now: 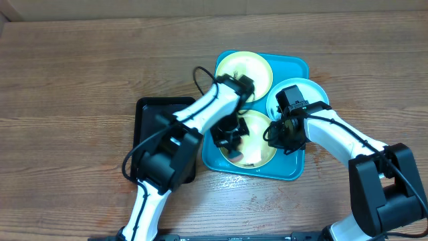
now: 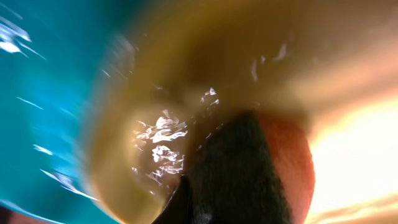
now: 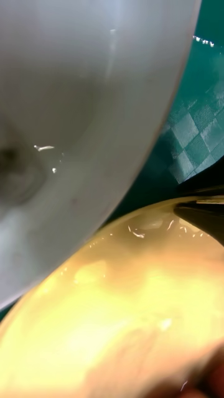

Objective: Clean dirty plates on tray and stack at the side
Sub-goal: 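Scrub the lower yellow plate with the sponge in the left gripper, then return the sponge to the black tray with the left gripper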

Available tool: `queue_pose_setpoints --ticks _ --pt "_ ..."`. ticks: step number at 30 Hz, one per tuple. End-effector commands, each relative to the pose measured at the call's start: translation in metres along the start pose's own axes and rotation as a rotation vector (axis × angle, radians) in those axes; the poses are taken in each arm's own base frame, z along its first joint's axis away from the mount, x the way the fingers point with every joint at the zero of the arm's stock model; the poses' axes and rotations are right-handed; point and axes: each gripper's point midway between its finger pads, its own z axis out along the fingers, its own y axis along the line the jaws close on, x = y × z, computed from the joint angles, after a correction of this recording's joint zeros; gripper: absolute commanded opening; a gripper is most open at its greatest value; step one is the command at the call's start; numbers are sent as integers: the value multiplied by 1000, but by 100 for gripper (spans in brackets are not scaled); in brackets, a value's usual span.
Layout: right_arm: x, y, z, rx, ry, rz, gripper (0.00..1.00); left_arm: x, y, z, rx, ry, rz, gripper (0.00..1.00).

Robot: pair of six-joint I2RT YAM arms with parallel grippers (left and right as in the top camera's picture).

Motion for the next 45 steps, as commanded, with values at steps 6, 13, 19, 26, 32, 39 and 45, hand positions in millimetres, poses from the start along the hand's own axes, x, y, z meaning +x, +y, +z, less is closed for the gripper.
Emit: queue_pose_setpoints --ticks 6,13,19,26,32,39,45 --pt "9 -24 16 117 27 4 4 -81 69 -24 -304 -329 -60 4" --pt "10 -24 16 118 29 4 4 -78 61 -72 -298 -365 -74 4" --pt "10 -24 16 118 29 3 4 -61 58 -129 -234 -391 -44 4" --pt "10 -24 16 118 29 0 4 -54 97 -194 -151 -469 -52 4" --pt "9 -24 16 116 25 0 4 -72 131 -180 -191 -405 24 4" --pt "9 -24 16 116 25 0 4 -78 140 -97 -148 -258 44 4" --pt "8 -23 16 115 20 -1 8 -78 130 -87 -57 -236 40 15"
